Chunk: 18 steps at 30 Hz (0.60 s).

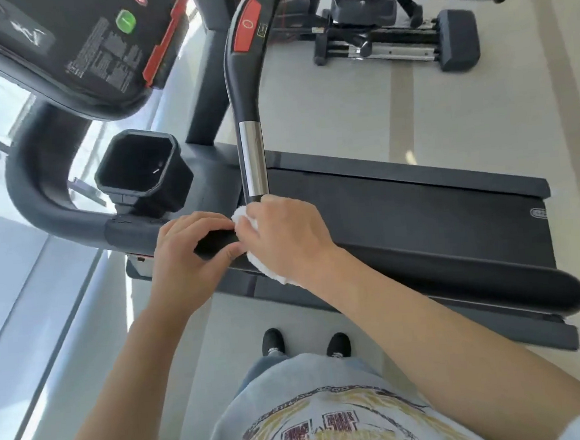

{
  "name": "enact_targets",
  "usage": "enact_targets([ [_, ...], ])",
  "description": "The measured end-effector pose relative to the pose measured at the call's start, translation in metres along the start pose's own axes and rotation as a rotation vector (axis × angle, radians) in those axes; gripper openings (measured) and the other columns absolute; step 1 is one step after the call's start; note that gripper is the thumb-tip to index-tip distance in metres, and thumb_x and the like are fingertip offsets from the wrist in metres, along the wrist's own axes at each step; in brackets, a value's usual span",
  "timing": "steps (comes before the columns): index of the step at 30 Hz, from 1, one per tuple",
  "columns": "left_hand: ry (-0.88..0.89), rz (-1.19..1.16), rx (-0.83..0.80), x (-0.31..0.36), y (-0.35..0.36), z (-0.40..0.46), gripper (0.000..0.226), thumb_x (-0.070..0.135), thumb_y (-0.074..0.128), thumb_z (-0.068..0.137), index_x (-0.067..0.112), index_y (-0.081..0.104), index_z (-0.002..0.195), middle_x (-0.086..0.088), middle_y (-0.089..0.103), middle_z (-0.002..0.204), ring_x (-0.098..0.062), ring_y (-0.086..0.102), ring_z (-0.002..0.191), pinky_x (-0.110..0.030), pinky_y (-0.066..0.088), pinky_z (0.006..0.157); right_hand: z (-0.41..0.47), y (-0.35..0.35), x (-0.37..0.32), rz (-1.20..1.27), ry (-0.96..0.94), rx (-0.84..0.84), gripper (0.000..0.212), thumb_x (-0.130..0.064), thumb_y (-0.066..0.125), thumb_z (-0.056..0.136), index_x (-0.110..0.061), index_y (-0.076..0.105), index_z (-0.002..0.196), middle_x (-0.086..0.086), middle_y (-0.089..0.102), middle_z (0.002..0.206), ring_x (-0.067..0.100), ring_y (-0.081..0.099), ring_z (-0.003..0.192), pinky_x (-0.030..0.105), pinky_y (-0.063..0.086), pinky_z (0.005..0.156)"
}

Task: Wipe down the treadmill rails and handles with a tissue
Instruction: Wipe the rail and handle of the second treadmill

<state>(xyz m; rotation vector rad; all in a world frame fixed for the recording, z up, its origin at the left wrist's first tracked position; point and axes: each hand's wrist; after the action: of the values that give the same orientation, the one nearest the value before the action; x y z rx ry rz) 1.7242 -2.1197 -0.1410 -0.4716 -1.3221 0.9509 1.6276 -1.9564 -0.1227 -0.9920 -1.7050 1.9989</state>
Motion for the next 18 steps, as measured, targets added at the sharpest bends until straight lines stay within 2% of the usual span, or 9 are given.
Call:
enact_targets([
  [3, -0.027, 0.018, 0.01, 0.008, 0.004, 0.003, 0.028, 0.049, 0.08, 0.085, 0.025, 0.077, 0.098, 0.015, 0.073, 0.104, -0.012, 0.068, 0.101, -0.051, 0.044, 0.105, -0.015, -0.008, 0.021, 0.17, 0.106, -0.018, 0.036, -0.038, 0.036, 0.106, -0.03, 0.071, 0.102, -0.003, 0.057, 0.084, 0.025, 0.06, 0.079, 0.035, 0.046, 0.063],
  [4, -0.038, 0.037, 0.024, 0.011, 0.006, 0.003, 0.026, 0.049, 0.079, 0.086, 0.026, 0.077, 0.096, 0.016, 0.073, 0.102, -0.012, 0.068, 0.1, -0.053, 0.043, 0.104, -0.025, -0.01, 0.029, 0.167, 0.127, -0.01, 0.038, -0.04, 0.036, 0.106, -0.029, 0.072, 0.1, -0.003, 0.058, 0.084, 0.025, 0.06, 0.078, 0.036, 0.049, 0.066],
  [5, -0.045, 0.056, 0.039, 0.013, 0.007, 0.003, 0.025, 0.049, 0.078, 0.086, 0.026, 0.076, 0.095, 0.016, 0.072, 0.1, -0.011, 0.067, 0.099, -0.053, 0.043, 0.104, -0.036, -0.011, 0.038, 0.121, 0.119, 0.046, 0.036, -0.038, 0.039, 0.105, -0.026, 0.069, 0.092, -0.004, 0.056, 0.08, 0.025, 0.058, 0.072, 0.035, 0.049, 0.063],
  [7, -0.044, 0.073, 0.054, 0.014, 0.009, 0.002, 0.023, 0.05, 0.077, 0.088, 0.027, 0.075, 0.094, 0.017, 0.071, 0.099, -0.011, 0.067, 0.098, -0.052, 0.042, 0.104, -0.065, -0.014, 0.06, 0.054, 0.066, 0.247, 0.028, -0.028, 0.049, 0.098, -0.024, 0.044, 0.07, -0.003, 0.041, 0.065, 0.025, 0.042, 0.053, 0.031, 0.038, 0.049],
  [8, -0.037, 0.076, 0.062, 0.013, 0.01, 0.002, 0.023, 0.05, 0.076, 0.088, 0.027, 0.075, 0.094, 0.017, 0.071, 0.099, -0.01, 0.067, 0.098, -0.052, 0.042, 0.104, -0.08, -0.018, 0.072, 0.031, 0.049, 0.331, 0.03, -0.025, 0.051, 0.094, -0.025, 0.032, 0.071, -0.003, 0.035, 0.062, 0.025, 0.034, 0.05, 0.03, 0.032, 0.046],
  [9, -0.027, 0.078, 0.071, 0.012, 0.01, 0.001, 0.023, 0.05, 0.076, 0.088, 0.028, 0.075, 0.093, 0.017, 0.071, 0.099, -0.01, 0.067, 0.097, -0.051, 0.043, 0.103, -0.095, -0.02, 0.083, -0.008, 0.027, 0.379, 0.032, -0.023, 0.052, 0.094, -0.024, 0.029, 0.072, -0.001, 0.032, 0.062, 0.025, 0.03, 0.051, 0.031, 0.029, 0.045],
  [13, 0.016, 0.065, 0.07, 0.011, 0.009, 0.0, 0.024, 0.05, 0.072, 0.09, 0.027, 0.075, 0.096, 0.016, 0.071, 0.102, -0.011, 0.064, 0.099, -0.042, 0.04, 0.106, -0.127, -0.022, 0.106, -0.129, 0.033, 0.487, 0.032, -0.021, 0.049, 0.097, -0.021, 0.029, 0.072, 0.0, 0.032, 0.065, 0.027, 0.031, 0.054, 0.036, 0.028, 0.047],
  [16, 0.06, 0.015, 0.015, 0.006, 0.004, -0.003, 0.023, 0.045, 0.072, 0.092, 0.026, 0.075, 0.104, 0.015, 0.07, 0.109, -0.012, 0.064, 0.106, -0.037, 0.037, 0.109, -0.113, -0.014, 0.09, -0.168, 0.131, 0.482, 0.033, -0.025, 0.048, 0.099, -0.021, 0.032, 0.07, -0.002, 0.033, 0.065, 0.026, 0.032, 0.055, 0.036, 0.028, 0.049],
  [18, 0.101, -0.039, -0.016, -0.002, -0.004, -0.005, 0.024, 0.037, 0.074, 0.093, 0.021, 0.075, 0.11, 0.011, 0.069, 0.115, -0.016, 0.063, 0.112, -0.038, 0.042, 0.108, -0.096, -0.004, 0.071, -0.187, 0.111, 0.476, 0.032, -0.024, 0.051, 0.098, -0.022, 0.032, 0.073, -0.001, 0.035, 0.065, 0.025, 0.033, 0.055, 0.037, 0.028, 0.049],
])
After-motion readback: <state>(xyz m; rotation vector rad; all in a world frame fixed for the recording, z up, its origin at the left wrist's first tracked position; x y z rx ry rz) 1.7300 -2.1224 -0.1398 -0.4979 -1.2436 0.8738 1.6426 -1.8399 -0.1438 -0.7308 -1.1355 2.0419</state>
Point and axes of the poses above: each hand's wrist, its own z-axis towards the middle knuckle, its own y-axis out of the palm, x = y × z
